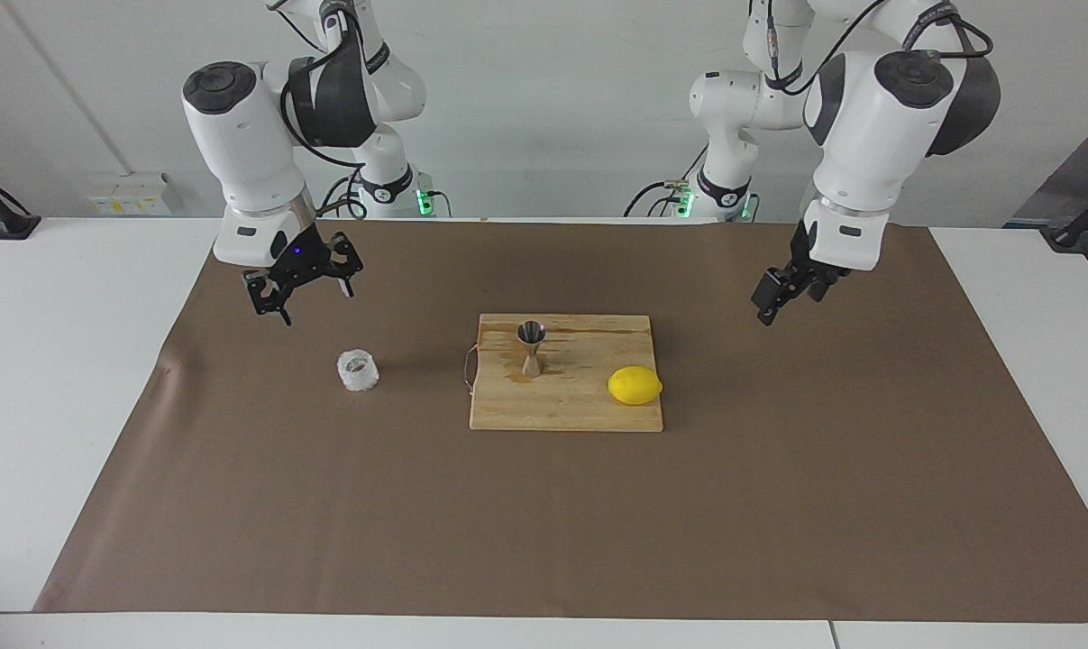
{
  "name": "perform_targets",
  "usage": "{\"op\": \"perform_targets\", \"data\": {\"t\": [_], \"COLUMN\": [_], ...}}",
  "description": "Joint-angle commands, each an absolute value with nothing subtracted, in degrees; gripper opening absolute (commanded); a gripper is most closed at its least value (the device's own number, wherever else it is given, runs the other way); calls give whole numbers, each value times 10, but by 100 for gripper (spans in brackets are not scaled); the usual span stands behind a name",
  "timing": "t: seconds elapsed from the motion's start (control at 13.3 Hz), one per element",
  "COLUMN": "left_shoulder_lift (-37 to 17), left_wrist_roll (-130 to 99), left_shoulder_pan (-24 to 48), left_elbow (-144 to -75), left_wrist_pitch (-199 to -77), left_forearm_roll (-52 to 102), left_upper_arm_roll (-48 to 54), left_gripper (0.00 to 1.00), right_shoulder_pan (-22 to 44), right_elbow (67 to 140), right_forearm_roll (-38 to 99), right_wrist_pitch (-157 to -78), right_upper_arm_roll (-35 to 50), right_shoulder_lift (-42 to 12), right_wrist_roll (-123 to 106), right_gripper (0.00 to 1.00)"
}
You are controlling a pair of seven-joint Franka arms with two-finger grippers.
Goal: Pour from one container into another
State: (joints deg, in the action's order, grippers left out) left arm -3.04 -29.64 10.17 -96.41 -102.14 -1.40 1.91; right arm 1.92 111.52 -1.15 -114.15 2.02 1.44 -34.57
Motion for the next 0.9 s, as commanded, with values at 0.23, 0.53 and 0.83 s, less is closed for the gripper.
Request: {"op": "perform_targets", "data": {"t": [0.23,0.53,0.83], "left_shoulder_lift": [-8,9,18], "left_wrist_roll": [-13,73,66], "left_shoulder_pan": [40,17,25], "left_elbow": [-980,-970,-979], "left_wrist_pitch": [-996,-968,-964], "left_forearm_roll": [-17,-16,-16], "left_upper_arm_roll": [24,25,25], "left_gripper": [100,100,100], "right_shoulder_pan": [-3,-9,-14], "right_elbow": [1160,1197,1244], "right_forearm_roll": [-1,4,60], "right_wrist_pitch": [-1223,-1259,-1329], "right_upper_arm_roll": [23,23,24], "right_shoulder_lift": [-25,-37,-47], "right_wrist_roll": [-531,-669,-771], "right_gripper": [100,100,100]}}
